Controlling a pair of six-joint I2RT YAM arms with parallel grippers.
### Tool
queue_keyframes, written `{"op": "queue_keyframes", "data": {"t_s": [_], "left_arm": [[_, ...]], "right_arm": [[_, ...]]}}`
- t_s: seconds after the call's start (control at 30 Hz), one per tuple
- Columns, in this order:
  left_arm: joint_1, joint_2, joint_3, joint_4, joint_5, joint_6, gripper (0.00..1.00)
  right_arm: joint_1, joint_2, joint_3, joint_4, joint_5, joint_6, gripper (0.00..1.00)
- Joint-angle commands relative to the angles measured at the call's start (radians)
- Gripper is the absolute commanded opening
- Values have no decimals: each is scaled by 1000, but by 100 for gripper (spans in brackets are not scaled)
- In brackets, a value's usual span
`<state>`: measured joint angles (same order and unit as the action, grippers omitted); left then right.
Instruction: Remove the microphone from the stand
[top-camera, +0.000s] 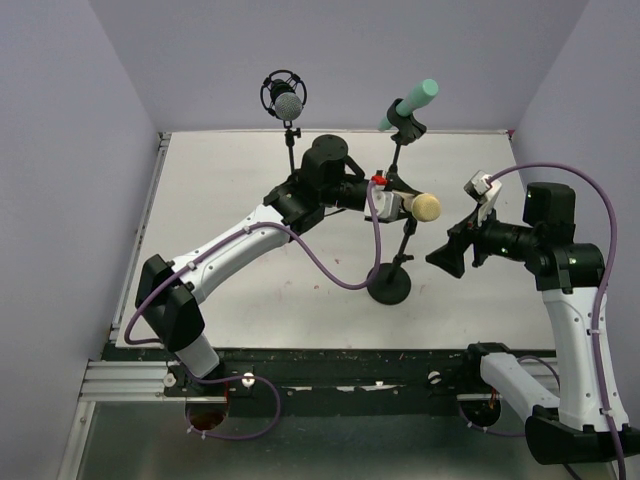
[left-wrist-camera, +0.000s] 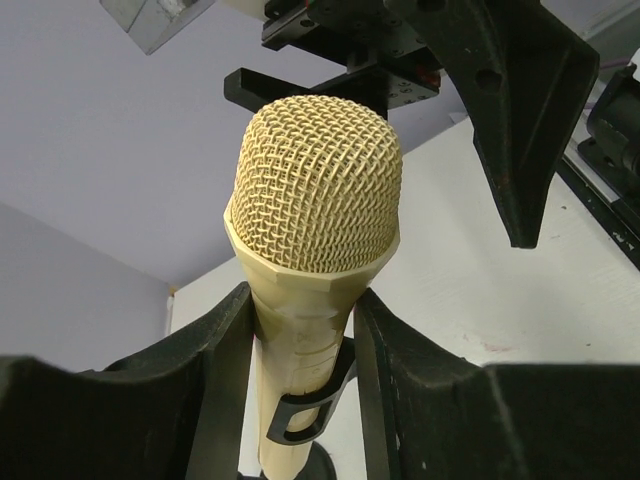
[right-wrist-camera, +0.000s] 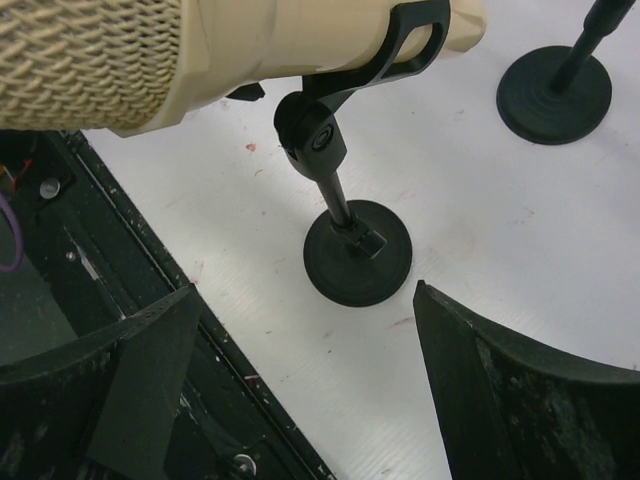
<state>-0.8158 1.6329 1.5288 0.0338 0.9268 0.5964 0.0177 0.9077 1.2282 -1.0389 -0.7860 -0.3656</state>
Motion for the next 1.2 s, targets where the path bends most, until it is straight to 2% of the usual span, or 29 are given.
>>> {"op": "queue_keyframes", "data": {"t_s": [0.0,0.1,0.27,0.5,0.7,0.87,1.0,1.03,1.07,1.1,1.17], "left_arm": [[-3,-30,-10,77,-63,-56,29],[1,-65,-41,109,-118,-98,22],[9,-128,-93,135,-213,-86,8],[15,-214,-131,84,-367,12,3],[14,-232,-93,-12,-477,65,0],[15,-228,-108,-12,-675,-9,0],[15,-222,-101,-32,-724,-67,0],[15,-220,-95,-32,-730,-81,4],[14,-217,-91,-32,-730,-95,15],[14,-216,-93,-32,-718,-99,31],[15,-219,-96,-69,-691,-109,56]], "right_arm": [[-1,-3,-79,147,1,95,93],[1,13,-134,226,-27,140,92],[-1,46,-187,321,-48,148,91],[1,99,-219,431,-71,177,91],[4,138,-220,485,-87,177,90],[14,155,-220,511,-84,180,89],[28,168,-188,513,-85,194,89],[33,169,-173,507,-87,192,89],[33,174,-159,498,-87,191,89],[34,178,-145,485,-88,188,89],[37,184,-112,464,-93,186,89]]}}
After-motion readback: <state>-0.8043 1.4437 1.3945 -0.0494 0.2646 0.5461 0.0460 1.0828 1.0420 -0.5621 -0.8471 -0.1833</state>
